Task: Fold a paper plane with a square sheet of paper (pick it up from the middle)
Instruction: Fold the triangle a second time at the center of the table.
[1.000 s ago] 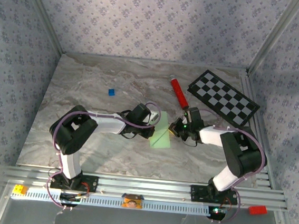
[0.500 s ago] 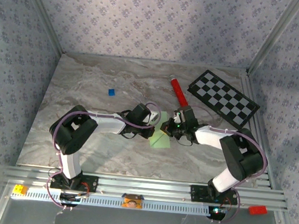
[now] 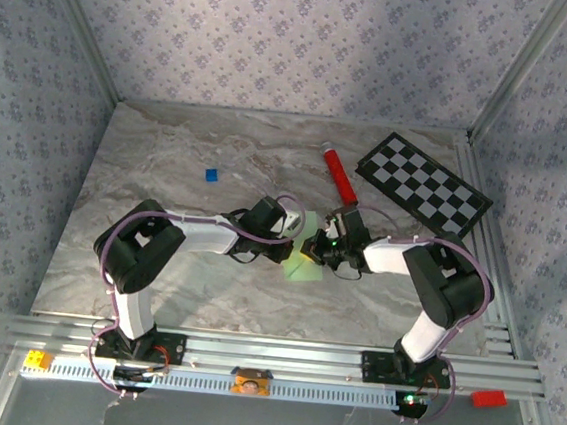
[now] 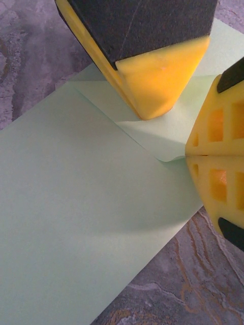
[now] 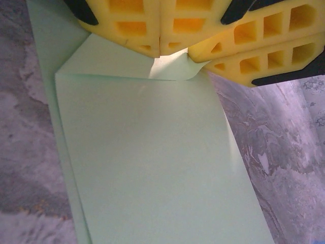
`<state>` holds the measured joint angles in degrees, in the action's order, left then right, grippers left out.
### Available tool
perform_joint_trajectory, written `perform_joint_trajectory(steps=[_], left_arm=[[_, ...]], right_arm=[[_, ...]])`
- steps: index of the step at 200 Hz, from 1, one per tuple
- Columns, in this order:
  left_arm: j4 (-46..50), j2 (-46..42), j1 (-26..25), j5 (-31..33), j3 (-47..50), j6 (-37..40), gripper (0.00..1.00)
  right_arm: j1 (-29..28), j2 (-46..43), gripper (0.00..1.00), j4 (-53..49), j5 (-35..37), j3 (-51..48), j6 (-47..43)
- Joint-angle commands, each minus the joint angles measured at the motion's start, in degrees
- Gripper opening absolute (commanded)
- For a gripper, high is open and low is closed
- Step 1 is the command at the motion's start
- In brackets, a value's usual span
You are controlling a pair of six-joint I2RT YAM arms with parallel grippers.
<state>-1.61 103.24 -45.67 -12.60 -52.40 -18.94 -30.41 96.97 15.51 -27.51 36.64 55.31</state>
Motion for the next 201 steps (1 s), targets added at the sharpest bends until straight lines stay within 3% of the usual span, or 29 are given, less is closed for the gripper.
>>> perform_joint_trajectory(steps=[1, 24, 35, 55, 77, 104, 128, 149, 201], left_arm=[[3.0, -0.6, 0.8, 1.9, 1.9, -0.5, 0.02], [3.8, -1.7, 0.9, 2.4, 0.6, -1.8, 0.11], [4.7, -2.7, 1.1, 3.3, -0.2, -3.0, 0.23], [6.8, -5.7, 1.7, 5.2, -0.6, -5.6, 0.35], [9.1, -9.7, 2.5, 5.7, -0.2, -8.4, 0.37], [9.6, -13.9, 2.6, 0.7, 1.3, -11.0, 0.3], [8.5, -13.2, 2.6, -10.2, 1.5, -12.5, 0.14], [7.9, -9.9, 2.4, -18.9, 0.3, -13.3, 0.08], [6.8, -3.0, 2.1, -24.7, -2.2, -13.7, 0.07]], right_arm=[[-0.5, 1.2, 0.0, -0.6, 3.5, -2.9, 2.2], [-0.8, 1.3, 0.0, 1.5, 4.4, -4.4, 4.4], [-1.2, 1.2, 0.0, 1.9, 5.0, -4.6, 5.2], [-2.0, 0.5, 0.0, 2.1, 6.6, -5.0, 7.0], [-2.7, -0.2, 0.0, 2.5, 8.4, -5.6, 8.8], [-3.2, -0.6, 0.0, 3.2, 9.6, -6.0, 10.5], [-3.5, -0.3, 0.0, 3.3, 9.8, -5.8, 10.9], [-3.6, -0.4, 0.0, 3.5, 10.0, -5.9, 11.0], [-3.6, -0.5, 0.0, 3.1, 9.9, -5.9, 10.9]])
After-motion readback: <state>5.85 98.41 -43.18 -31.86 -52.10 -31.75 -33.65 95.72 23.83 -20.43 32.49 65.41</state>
